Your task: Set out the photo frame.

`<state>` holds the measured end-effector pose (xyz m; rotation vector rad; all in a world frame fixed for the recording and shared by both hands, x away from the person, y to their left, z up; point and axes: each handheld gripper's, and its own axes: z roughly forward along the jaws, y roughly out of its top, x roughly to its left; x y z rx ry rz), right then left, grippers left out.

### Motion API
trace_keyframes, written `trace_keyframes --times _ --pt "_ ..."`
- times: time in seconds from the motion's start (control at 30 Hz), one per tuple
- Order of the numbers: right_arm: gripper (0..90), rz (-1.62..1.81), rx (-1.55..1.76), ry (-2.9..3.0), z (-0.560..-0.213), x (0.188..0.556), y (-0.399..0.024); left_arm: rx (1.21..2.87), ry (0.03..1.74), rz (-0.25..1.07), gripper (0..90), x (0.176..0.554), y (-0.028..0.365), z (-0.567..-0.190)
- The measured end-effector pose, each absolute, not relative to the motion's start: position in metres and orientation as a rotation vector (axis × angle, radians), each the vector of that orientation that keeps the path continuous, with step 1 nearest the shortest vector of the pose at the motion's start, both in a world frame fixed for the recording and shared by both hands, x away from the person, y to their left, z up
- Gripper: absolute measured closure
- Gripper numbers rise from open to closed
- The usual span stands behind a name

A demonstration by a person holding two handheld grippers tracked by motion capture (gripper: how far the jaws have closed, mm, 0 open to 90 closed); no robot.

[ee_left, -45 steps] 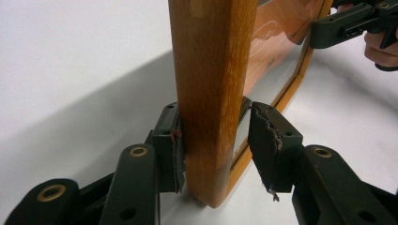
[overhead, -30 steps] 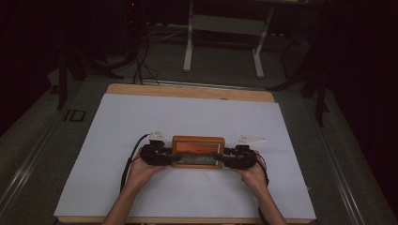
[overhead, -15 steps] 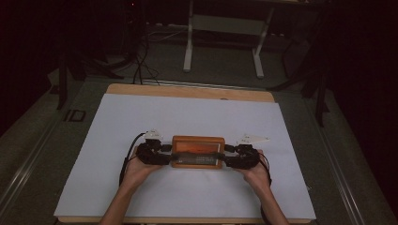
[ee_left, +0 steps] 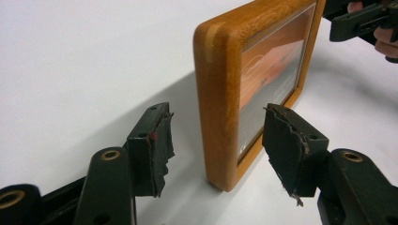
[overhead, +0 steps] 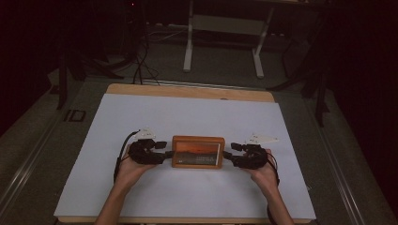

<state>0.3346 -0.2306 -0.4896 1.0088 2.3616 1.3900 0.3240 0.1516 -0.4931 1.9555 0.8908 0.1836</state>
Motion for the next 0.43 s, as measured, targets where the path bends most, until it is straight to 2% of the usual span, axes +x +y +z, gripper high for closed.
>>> trace_keyframes --times 0.43 --pt "42.7 1.352 1.074 2.347 -0.496 0.341 -0.254 1.979 0.974 0.284 42.8 0.325 0.166 -0.503"
